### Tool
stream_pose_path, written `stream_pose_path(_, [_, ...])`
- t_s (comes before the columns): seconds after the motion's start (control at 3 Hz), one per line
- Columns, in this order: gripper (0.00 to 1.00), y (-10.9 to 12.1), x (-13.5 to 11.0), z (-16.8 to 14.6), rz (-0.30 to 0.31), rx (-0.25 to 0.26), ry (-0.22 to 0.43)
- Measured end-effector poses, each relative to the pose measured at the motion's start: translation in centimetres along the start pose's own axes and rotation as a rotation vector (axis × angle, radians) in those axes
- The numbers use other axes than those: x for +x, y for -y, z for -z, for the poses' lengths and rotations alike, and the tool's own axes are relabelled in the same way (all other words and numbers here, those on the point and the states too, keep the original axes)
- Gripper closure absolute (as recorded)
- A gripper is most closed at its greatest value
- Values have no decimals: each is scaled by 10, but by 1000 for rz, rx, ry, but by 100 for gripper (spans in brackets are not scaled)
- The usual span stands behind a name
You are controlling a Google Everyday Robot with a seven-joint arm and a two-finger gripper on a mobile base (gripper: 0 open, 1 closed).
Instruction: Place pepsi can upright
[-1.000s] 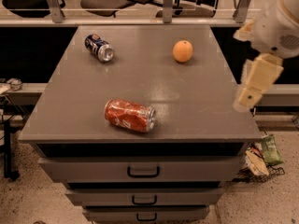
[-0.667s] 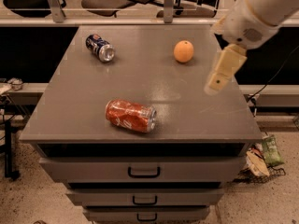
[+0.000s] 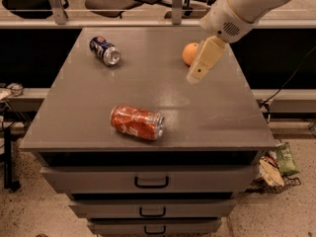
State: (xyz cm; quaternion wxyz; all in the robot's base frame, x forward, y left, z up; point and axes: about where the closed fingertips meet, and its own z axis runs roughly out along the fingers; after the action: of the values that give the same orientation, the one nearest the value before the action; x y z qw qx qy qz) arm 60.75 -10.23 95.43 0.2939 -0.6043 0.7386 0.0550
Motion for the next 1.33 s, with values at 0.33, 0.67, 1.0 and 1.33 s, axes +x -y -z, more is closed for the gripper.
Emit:
stream_pose_path(0.33, [0, 17, -33, -34, -32, 1, 68])
stream_pose_path(0.67, [0, 42, -90, -88, -84, -12, 168])
stream_pose_path(1.0, [0, 56, -132, -131, -139, -13, 220])
stream_pose_path(1.33, [0, 68, -164, -168, -199, 7, 236])
